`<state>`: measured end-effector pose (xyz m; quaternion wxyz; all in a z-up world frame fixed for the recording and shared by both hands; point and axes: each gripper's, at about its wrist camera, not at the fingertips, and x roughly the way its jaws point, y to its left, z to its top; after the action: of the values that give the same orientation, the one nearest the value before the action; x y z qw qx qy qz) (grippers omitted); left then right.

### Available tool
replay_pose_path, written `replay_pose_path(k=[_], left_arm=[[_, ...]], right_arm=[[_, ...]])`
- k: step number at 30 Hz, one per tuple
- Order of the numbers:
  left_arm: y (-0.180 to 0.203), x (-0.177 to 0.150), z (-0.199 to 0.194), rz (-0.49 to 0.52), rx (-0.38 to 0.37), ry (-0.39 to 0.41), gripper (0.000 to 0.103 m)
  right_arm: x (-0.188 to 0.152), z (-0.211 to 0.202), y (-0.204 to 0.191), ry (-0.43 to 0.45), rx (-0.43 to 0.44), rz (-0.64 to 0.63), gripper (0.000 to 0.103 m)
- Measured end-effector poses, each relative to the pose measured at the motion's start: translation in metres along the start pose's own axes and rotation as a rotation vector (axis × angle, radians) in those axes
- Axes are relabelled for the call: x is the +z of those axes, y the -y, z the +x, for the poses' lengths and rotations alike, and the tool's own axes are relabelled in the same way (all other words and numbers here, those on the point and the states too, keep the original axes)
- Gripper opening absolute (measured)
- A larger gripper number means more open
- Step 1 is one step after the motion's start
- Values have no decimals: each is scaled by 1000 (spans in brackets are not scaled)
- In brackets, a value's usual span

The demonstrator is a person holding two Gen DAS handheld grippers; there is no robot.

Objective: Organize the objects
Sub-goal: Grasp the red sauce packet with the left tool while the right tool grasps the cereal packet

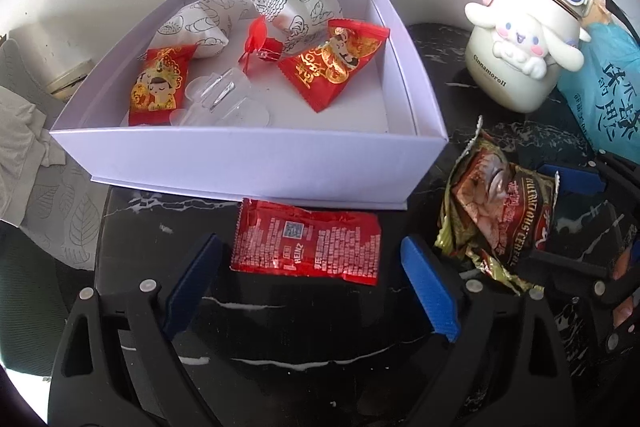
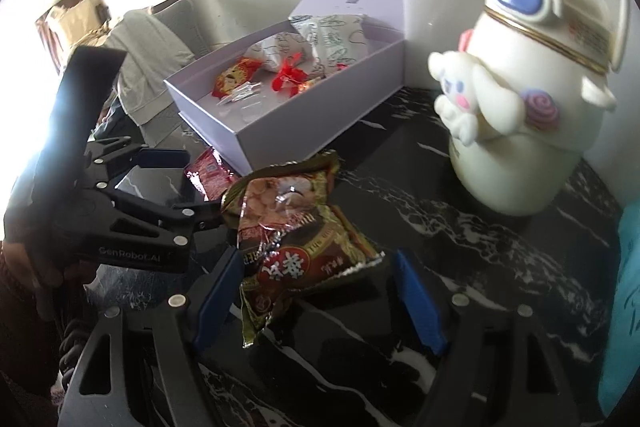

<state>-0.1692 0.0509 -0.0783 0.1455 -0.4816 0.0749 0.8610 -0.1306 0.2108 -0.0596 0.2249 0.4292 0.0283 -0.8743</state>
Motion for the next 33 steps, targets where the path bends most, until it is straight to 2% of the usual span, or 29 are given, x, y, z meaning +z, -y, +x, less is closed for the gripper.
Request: replay_pose_path(k=[7, 14, 17, 19, 23, 26, 33], left_arm=[[-4, -1, 1, 21, -17, 42, 95], [-8, -4, 0, 29, -28, 90, 94], [-10, -4, -3, 28, -28, 100, 85], [-11, -4, -5, 23, -24, 110, 73], [-13, -6, -9, 21, -26, 118, 65], [-8, -11, -13, 46, -42, 118, 64], [-10, -23, -27, 25, -49, 94, 64]], right_arm=[[6, 10, -2, -3, 20, -25, 80], [7, 21, -3, -24, -11, -44, 82], [7, 24, -3, -25, -15, -49, 84], [6, 25, -2, -11, -6, -36, 84], [4, 23, -2, -3, 8, -33, 82], [2, 21, -5, 0, 10, -37, 79], [-8, 11, -3, 0, 18, -14, 75]])
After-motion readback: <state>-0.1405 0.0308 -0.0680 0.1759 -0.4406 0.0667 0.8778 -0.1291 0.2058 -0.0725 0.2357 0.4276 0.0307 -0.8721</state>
